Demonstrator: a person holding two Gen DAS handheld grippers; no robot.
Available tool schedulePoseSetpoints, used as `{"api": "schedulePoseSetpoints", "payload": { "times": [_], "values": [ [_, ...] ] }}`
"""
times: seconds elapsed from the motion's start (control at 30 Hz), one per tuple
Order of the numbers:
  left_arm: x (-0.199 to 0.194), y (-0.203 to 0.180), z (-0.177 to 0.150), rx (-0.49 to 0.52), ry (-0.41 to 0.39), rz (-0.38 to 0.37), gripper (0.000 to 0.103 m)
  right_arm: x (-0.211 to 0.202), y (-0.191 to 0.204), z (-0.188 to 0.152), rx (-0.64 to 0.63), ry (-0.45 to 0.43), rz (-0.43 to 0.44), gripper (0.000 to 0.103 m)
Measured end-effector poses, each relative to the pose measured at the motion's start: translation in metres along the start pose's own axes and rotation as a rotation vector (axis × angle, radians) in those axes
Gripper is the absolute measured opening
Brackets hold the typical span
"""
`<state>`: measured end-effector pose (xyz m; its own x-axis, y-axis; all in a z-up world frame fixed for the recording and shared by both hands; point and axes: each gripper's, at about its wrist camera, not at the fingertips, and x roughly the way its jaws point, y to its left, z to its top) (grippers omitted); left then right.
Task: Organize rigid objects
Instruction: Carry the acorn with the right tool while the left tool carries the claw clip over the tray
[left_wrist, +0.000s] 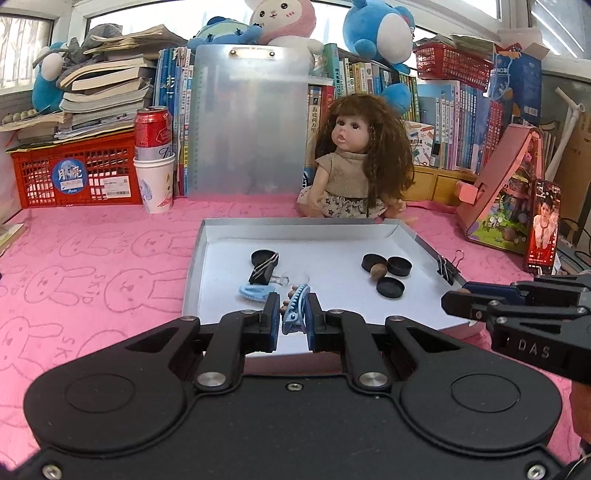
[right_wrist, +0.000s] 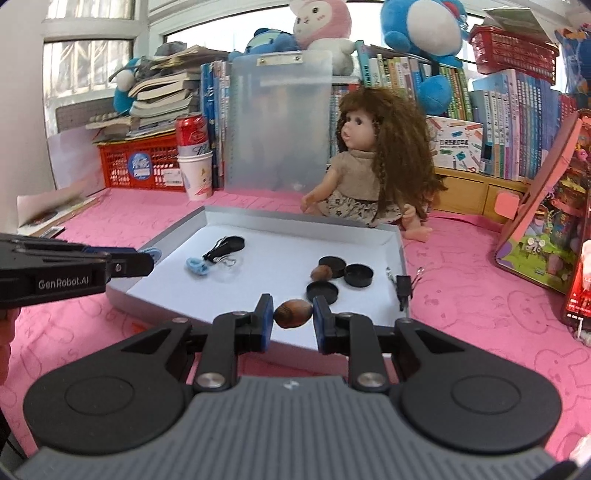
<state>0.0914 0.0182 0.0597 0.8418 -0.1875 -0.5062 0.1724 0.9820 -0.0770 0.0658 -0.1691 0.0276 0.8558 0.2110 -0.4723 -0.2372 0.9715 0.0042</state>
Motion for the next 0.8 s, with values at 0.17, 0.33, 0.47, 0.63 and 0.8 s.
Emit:
{"api": "schedulePoseSetpoints", "payload": {
  "times": [0.17, 0.33, 0.47, 0.63, 0.8],
  "values": [
    [0.006, 0.002, 0.014, -0.009, -0.003, -0.014, 0.013, 0.002, -0.01, 0.013, 0.024, -0.003, -0.016, 0.027],
    [0.012, 0.004, 0.028, -0.01, -0.016, -0.014, 0.013, 0.007, -0.022, 0.027, 0.05, -0.003, -0.029, 0.027],
    [0.019, 0.009, 0.037, -0.025, -0.011, -0.018, 0.013, 0.012, -0.031, 0.039, 0.068, 0.003, -0.03, 0.027],
    [0.034, 0.012, 0.042, -0.027, 0.017, -0.02, 0.013, 0.022, -0.037, 0.044, 0.086, 0.03, -0.014, 0.027],
    [0.055, 0.014, 0.04, -0.043, 0.073, -0.024, 0.013, 0.038, -0.041, 0.042, 0.128, 0.073, 0.003, 0.027]
  ]
}}
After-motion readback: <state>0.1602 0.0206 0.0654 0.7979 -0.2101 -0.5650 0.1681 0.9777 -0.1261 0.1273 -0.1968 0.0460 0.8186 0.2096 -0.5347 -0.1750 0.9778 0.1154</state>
